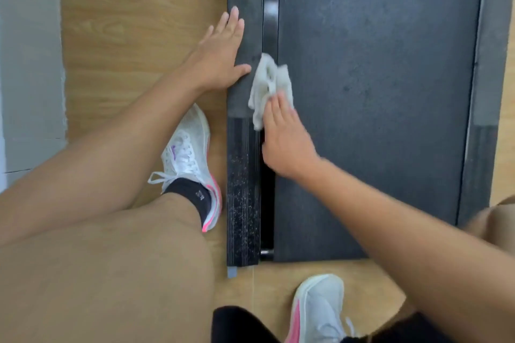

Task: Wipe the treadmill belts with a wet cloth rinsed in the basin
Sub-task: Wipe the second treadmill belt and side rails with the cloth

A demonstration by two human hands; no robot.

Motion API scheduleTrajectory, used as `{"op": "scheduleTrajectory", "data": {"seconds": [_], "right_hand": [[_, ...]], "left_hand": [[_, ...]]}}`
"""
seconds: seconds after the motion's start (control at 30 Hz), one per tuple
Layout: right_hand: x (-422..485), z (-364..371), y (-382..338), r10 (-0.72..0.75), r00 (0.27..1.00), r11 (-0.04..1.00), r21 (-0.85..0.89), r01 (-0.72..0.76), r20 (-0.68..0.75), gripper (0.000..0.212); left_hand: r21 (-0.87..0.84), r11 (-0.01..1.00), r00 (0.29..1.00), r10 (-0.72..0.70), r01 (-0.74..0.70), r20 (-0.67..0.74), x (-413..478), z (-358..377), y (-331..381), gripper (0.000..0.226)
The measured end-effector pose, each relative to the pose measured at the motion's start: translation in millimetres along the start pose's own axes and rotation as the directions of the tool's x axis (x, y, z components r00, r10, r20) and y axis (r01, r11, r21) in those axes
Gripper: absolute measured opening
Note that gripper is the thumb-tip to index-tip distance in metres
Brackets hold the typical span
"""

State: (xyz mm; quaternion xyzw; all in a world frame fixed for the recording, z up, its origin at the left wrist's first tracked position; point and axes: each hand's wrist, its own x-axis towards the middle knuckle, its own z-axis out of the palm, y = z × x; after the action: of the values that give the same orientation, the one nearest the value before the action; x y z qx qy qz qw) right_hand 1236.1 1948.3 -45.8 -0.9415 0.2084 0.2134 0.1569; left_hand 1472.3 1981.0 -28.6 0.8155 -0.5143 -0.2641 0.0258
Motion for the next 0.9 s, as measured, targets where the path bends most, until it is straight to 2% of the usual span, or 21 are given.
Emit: {"op": "scheduleTrajectory", "data": {"seconds": [0.07, 0.13, 0.27, 0.33, 0.43, 0.6, 0.67, 0.73, 0.8, 0.9], "right_hand": [[14, -8, -1, 0.047, 0.999, 0.998, 0.052, -0.048, 0.006, 0.085], [-19, 6, -7, 0.037, 0.999, 0.994, 0.106, -0.039, 0.024, 0.095], [-164, 62, -48, -0.083, 0.958, 0.995, 0.070, 0.066, 0.276, 0.105], [-202, 82, -57, -0.110, 0.926, 0.993, 0.008, 0.115, 0.360, 0.100], [-206, 89, -52, -0.101, 0.898, 0.981, -0.109, 0.162, 0.427, 0.086], [-203, 85, -46, -0.153, 0.881, 0.966, -0.119, 0.228, 0.447, 0.074], [-194, 84, -45, -0.144, 0.926, 0.980, -0.078, 0.182, 0.349, 0.083], [-166, 80, -41, -0.074, 0.981, 0.997, 0.031, 0.069, 0.178, 0.079], [-120, 64, -34, -0.035, 0.995, 0.992, 0.125, 0.024, 0.088, 0.077], [-43, 24, -11, -0.028, 0.996, 0.980, 0.192, 0.043, -0.083, 0.079]], "left_hand": [[0.000, 1.000, 1.000, -0.017, 0.017, -0.015, 0, 1, 3, 0.093], [0.009, 1.000, 1.000, -0.010, 0.010, -0.003, 1, 1, 3, 0.093], [-0.006, 1.000, 1.000, 0.008, -0.008, 0.019, 3, 2, 0, 0.094], [-0.012, 1.000, 1.000, 0.008, -0.008, 0.021, 5, 3, 0, 0.094], [0.016, 1.000, 1.000, -0.013, 0.012, 0.015, 5, 4, 2, 0.093], [0.028, 0.999, 1.000, -0.025, 0.024, 0.015, 2, 2, 6, 0.091], [0.033, 0.999, 0.999, -0.030, 0.029, 0.016, 2, 2, 7, 0.091], [0.038, 0.999, 0.999, -0.036, 0.035, 0.024, 2, 1, 8, 0.091], [0.043, 0.998, 0.998, -0.052, 0.050, 0.031, 2, 2, 10, 0.090], [0.023, 0.997, 0.997, -0.073, 0.072, 0.026, 4, 2, 14, 0.086]]}}
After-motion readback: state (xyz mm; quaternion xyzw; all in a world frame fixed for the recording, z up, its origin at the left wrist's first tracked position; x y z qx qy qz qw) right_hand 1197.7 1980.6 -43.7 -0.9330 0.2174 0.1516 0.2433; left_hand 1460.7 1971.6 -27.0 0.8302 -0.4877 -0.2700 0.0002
